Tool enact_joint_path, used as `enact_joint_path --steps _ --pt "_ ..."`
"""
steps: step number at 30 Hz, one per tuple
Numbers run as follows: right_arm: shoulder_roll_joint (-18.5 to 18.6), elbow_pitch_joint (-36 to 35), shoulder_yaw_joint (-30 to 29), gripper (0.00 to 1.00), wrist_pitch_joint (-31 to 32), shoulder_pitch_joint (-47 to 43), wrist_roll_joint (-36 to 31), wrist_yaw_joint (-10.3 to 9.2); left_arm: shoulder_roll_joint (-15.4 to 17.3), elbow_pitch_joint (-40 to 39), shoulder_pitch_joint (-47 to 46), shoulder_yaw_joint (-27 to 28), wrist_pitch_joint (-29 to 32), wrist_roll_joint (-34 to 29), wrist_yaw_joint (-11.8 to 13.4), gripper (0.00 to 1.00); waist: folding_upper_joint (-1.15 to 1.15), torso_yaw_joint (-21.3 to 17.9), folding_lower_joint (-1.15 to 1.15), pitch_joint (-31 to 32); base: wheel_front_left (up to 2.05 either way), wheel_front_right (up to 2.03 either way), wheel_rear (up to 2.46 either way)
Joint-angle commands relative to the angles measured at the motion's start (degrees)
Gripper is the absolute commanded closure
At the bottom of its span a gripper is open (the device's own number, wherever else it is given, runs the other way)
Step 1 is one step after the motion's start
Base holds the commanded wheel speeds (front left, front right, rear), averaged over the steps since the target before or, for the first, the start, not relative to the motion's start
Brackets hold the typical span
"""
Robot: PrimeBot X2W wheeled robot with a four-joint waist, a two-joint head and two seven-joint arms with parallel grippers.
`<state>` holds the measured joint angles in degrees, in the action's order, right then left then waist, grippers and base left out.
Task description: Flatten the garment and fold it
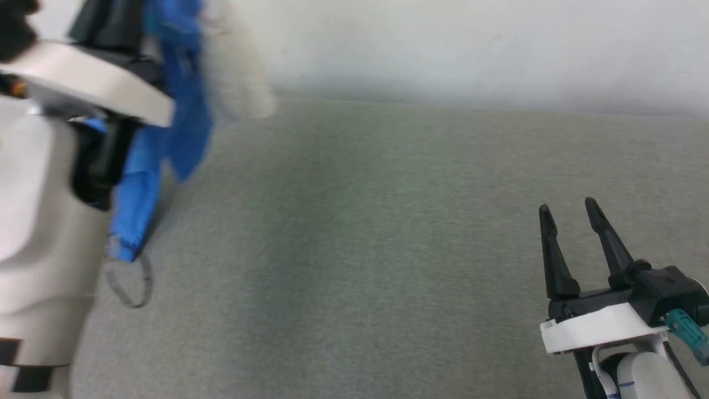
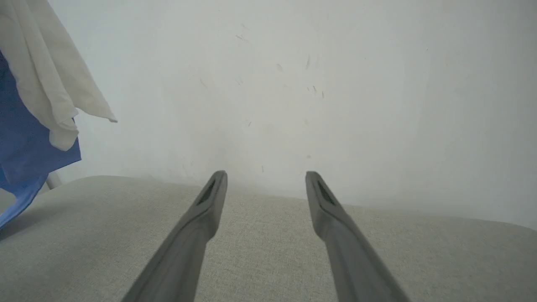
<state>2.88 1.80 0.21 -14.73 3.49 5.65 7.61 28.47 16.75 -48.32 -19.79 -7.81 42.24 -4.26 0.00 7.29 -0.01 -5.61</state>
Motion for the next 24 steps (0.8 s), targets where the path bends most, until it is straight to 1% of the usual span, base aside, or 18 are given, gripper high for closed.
enact_joint_path --steps 1,5,8,11,13,14,16,20,22,24 --pt "0.0 0.1 0.3 0.0 -0.3 -0.5 0.5 -0.12 -2.2 -3.2 -1.3 -0.9 -0.2 -0.5 1.1 1.0 0.0 -5.5 0.01 2.7 0.0 0.0 0.0" --pt "0.0 0.0 0.7 0.0 -0.3 -0.2 1.0 -0.12 -6.3 -8.7 -2.4 -2.4 -1.4 -1.4 3.2 1.0 0.0 -9.7 0.01 2.2 0.0 0.0 0.0" --pt "0.0 -0.3 0.0 0.0 -0.3 -0.1 1.4 -0.12 -9.3 -10.9 -2.9 -4.5 -2.0 -2.5 4.5 1.0 0.0 -12.3 0.01 1.2 0.0 0.0 0.0" --pt "0.0 -0.5 -0.6 0.0 -0.3 0.1 1.7 -0.12 -11.7 -11.1 -1.8 -8.5 -1.2 -4.4 5.1 1.0 0.0 -14.4 0.01 -0.1 0.0 0.0 0.0" --pt "0.0 -0.6 -1.1 0.0 -0.3 0.2 2.1 -0.12 -13.0 -9.6 0.3 -11.8 0.1 -5.4 5.1 1.0 0.0 -15.5 0.01 -1.1 0.0 0.0 0.0" --pt "0.0 -0.6 -1.1 0.0 -0.3 0.2 2.1 -0.12 -13.0 -9.6 0.3 -11.8 0.1 -5.4 5.1 1.0 0.0 -15.5 0.01 -1.1 0.0 0.0 0.0" --pt "0.0 -0.5 -1.3 0.0 -0.3 0.5 2.4 -0.12 -14.2 -6.8 3.6 -15.6 2.5 -5.3 4.6 1.0 0.0 -16.3 0.01 -2.0 0.0 0.0 0.0" --pt "0.0 -0.3 -1.7 0.0 -0.3 0.9 2.8 -0.12 -16.9 -0.4 11.7 -23.5 8.2 -3.3 1.8 1.0 0.0 -17.4 0.01 -3.7 0.0 0.0 0.0" --pt "0.0 -0.1 -2.0 0.0 -0.3 1.2 2.9 -0.12 -17.4 3.3 14.7 -27.9 11.6 -3.5 0.7 1.0 0.0 -17.5 0.01 -4.4 0.0 0.0 0.0" --pt "0.0 0.1 -2.0 0.0 -0.3 1.5 3.1 -0.12 -18.0 6.7 17.1 -31.1 13.9 -3.6 0.0 1.0 0.0 -17.5 0.01 -4.9 0.0 0.0 0.0"
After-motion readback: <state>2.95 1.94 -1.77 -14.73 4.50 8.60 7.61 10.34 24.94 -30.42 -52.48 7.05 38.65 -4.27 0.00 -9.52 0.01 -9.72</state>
